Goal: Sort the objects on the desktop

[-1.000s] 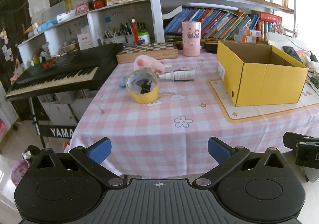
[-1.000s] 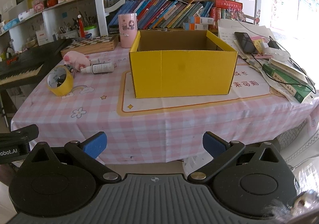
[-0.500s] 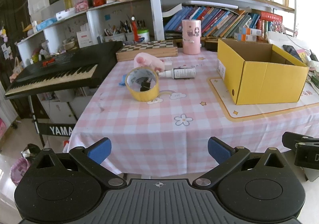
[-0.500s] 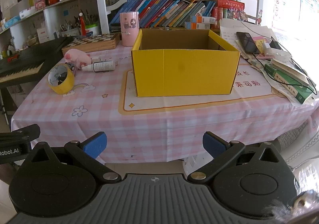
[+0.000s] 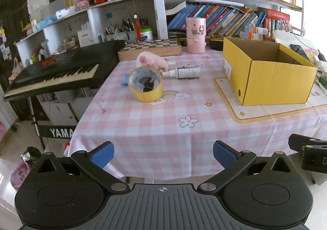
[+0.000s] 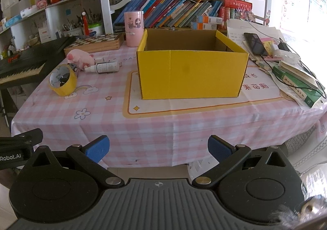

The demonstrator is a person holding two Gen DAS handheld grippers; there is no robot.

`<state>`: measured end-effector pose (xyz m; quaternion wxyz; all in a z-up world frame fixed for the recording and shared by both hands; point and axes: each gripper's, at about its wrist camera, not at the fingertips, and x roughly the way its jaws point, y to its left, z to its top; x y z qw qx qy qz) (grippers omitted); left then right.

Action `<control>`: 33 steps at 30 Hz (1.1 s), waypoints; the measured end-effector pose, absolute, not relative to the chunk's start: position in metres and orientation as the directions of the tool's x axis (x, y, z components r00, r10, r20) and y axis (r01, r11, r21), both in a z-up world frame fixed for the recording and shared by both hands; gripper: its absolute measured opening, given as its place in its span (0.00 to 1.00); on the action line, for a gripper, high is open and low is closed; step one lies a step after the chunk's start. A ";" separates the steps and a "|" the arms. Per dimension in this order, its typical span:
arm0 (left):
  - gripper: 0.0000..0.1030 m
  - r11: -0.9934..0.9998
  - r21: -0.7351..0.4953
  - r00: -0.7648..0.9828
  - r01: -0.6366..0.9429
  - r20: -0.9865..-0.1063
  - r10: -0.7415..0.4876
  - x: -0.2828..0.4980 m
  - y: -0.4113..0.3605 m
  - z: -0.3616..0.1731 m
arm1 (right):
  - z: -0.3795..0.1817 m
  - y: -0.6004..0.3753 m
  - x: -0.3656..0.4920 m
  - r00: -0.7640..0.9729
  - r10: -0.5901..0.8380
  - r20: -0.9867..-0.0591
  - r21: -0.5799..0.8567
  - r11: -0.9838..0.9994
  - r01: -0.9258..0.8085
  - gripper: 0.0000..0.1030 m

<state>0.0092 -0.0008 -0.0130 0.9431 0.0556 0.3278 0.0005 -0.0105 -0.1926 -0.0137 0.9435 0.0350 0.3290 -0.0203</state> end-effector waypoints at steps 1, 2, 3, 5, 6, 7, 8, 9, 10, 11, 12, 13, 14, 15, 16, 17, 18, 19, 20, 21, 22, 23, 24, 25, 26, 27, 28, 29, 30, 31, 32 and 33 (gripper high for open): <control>1.00 0.994 0.104 0.785 0.035 -0.619 0.037 0.009 0.000 -0.013 | -0.014 -0.192 -0.011 0.783 -0.015 -0.622 0.052 0.997 0.060 1.00; 1.00 0.994 0.102 0.785 0.035 -0.618 0.035 0.009 0.000 -0.012 | -0.014 -0.192 -0.011 0.783 -0.015 -0.622 0.051 0.997 0.060 1.00; 1.00 0.995 0.098 0.786 0.036 -0.618 0.032 0.009 0.001 -0.012 | -0.014 -0.192 -0.011 0.783 -0.015 -0.622 0.050 0.997 0.059 1.00; 1.00 0.995 0.094 0.786 0.038 -0.617 0.028 0.009 0.001 -0.011 | -0.014 -0.189 -0.007 0.782 -0.014 -0.623 0.046 0.997 0.054 1.00; 1.00 0.995 0.094 0.787 0.039 -0.617 0.027 0.009 0.001 -0.011 | -0.015 -0.188 -0.007 0.782 -0.013 -0.624 0.045 0.998 0.053 1.00; 1.00 0.995 0.095 0.786 0.040 -0.617 0.027 0.009 0.002 -0.011 | -0.014 -0.188 -0.007 0.781 -0.013 -0.624 0.044 0.998 0.052 1.00; 1.00 0.995 0.096 0.786 0.040 -0.618 0.028 0.009 0.002 -0.011 | -0.014 -0.188 -0.007 0.781 -0.012 -0.624 0.044 0.998 0.050 1.00; 1.00 0.995 0.095 0.786 0.039 -0.618 0.028 0.009 0.002 -0.011 | -0.014 -0.188 -0.006 0.781 -0.012 -0.624 0.043 0.998 0.049 1.00; 1.00 0.995 0.095 0.785 0.037 -0.619 0.030 0.009 0.002 -0.011 | -0.014 -0.187 -0.006 0.781 -0.011 -0.625 0.041 0.998 0.047 1.00; 1.00 0.995 0.095 0.785 0.035 -0.619 0.031 0.009 0.003 -0.010 | -0.013 -0.187 -0.006 0.781 -0.010 -0.625 0.041 0.998 0.045 1.00; 1.00 0.995 0.094 0.784 0.033 -0.619 0.033 0.009 0.003 -0.010 | -0.013 -0.187 -0.006 0.781 -0.009 -0.625 0.039 0.998 0.043 1.00; 1.00 0.995 0.094 0.784 0.030 -0.620 0.034 0.009 0.004 -0.010 | -0.013 -0.187 -0.006 0.781 -0.007 -0.625 0.038 0.998 0.040 1.00; 1.00 0.995 0.093 0.783 0.029 -0.621 0.036 0.009 0.005 -0.010 | -0.012 -0.186 -0.006 0.781 -0.006 -0.625 0.037 0.999 0.038 1.00; 1.00 0.995 0.093 0.783 0.027 -0.621 0.037 0.009 0.005 -0.010 | -0.013 -0.185 -0.006 0.781 -0.005 -0.625 0.036 0.999 0.035 1.00; 1.00 0.995 0.093 0.782 0.026 -0.622 0.038 0.009 0.006 -0.010 | -0.012 -0.185 -0.006 0.780 -0.003 -0.625 0.035 0.999 0.033 1.00; 1.00 0.995 0.094 0.782 0.025 -0.622 0.039 0.009 0.006 -0.010 | -0.012 -0.184 -0.006 0.780 -0.002 -0.626 0.035 0.999 0.031 1.00; 1.00 0.995 0.095 0.781 0.024 -0.623 0.041 0.009 0.007 -0.010 | -0.012 -0.183 -0.005 0.779 -0.001 -0.627 0.034 0.999 0.030 1.00; 1.00 0.995 0.098 0.780 0.022 -0.624 0.044 0.009 0.007 -0.010 | -0.012 -0.183 -0.005 0.779 0.000 -0.627 0.035 0.999 0.028 1.00; 1.00 0.995 0.100 0.779 0.020 -0.625 0.047 0.010 0.008 -0.010 | -0.012 -0.182 -0.005 0.779 0.002 -0.628 0.035 0.999 0.026 1.00; 1.00 0.995 0.101 0.779 0.016 -0.625 0.051 0.010 0.008 -0.010 | -0.012 -0.182 -0.005 0.778 0.003 -0.628 0.034 0.999 0.024 1.00; 1.00 0.995 0.101 0.779 0.013 -0.624 0.053 0.010 0.010 -0.010 | -0.011 -0.182 -0.004 0.779 0.003 -0.627 0.034 0.999 0.023 1.00; 1.00 0.995 0.102 0.779 0.009 -0.624 0.056 0.010 0.010 -0.010 | -0.011 -0.181 -0.004 0.779 0.004 -0.626 0.033 0.999 0.021 1.00; 1.00 0.995 0.102 0.779 0.007 -0.624 0.059 0.010 0.011 -0.009 | -0.011 -0.180 -0.004 0.780 0.005 -0.626 0.033 0.999 0.020 1.00; 1.00 0.995 0.101 0.780 0.005 -0.623 0.060 0.010 0.012 -0.009 | -0.010 -0.179 -0.004 0.780 0.005 -0.625 0.032 0.999 0.019 1.00; 1.00 0.995 0.100 0.780 0.003 -0.622 0.060 0.010 0.013 -0.009 | -0.010 -0.179 -0.004 0.781 0.006 -0.625 0.032 0.999 0.018 1.00; 1.00 0.995 0.099 0.781 0.003 -0.622 0.060 0.010 0.014 -0.009 | -0.010 -0.178 -0.003 0.781 0.006 -0.624 0.031 0.999 0.017 1.00; 1.00 0.995 0.099 0.781 0.002 -0.621 0.060 0.010 0.015 -0.009 | -0.010 -0.176 -0.003 0.782 0.007 -0.623 0.031 0.999 0.016 1.00; 1.00 0.995 0.099 0.782 0.002 -0.620 0.060 0.010 0.016 -0.009 | -0.009 -0.176 -0.003 0.782 0.008 -0.623 0.030 0.999 0.015 1.00; 1.00 0.995 0.099 0.783 0.002 -0.619 0.059 0.010 0.017 -0.009 | -0.009 -0.175 -0.003 0.782 0.008 -0.623 0.030 0.999 0.013 1.00; 1.00 0.995 0.099 0.784 0.001 -0.618 0.060 0.010 0.017 -0.008 | -0.009 -0.174 -0.002 0.783 0.009 -0.622 0.029 1.000 0.011 1.00; 1.00 0.995 0.100 0.785 0.000 -0.617 0.062 0.010 0.018 -0.008 | -0.009 -0.173 -0.002 0.783 0.011 -0.621 0.028 1.000 0.008 1.00; 1.00 0.995 0.100 0.786 -0.002 -0.615 0.063 0.010 0.019 -0.008 | -0.008 -0.171 -0.001 0.784 0.013 -0.620 0.027 1.000 0.005 1.00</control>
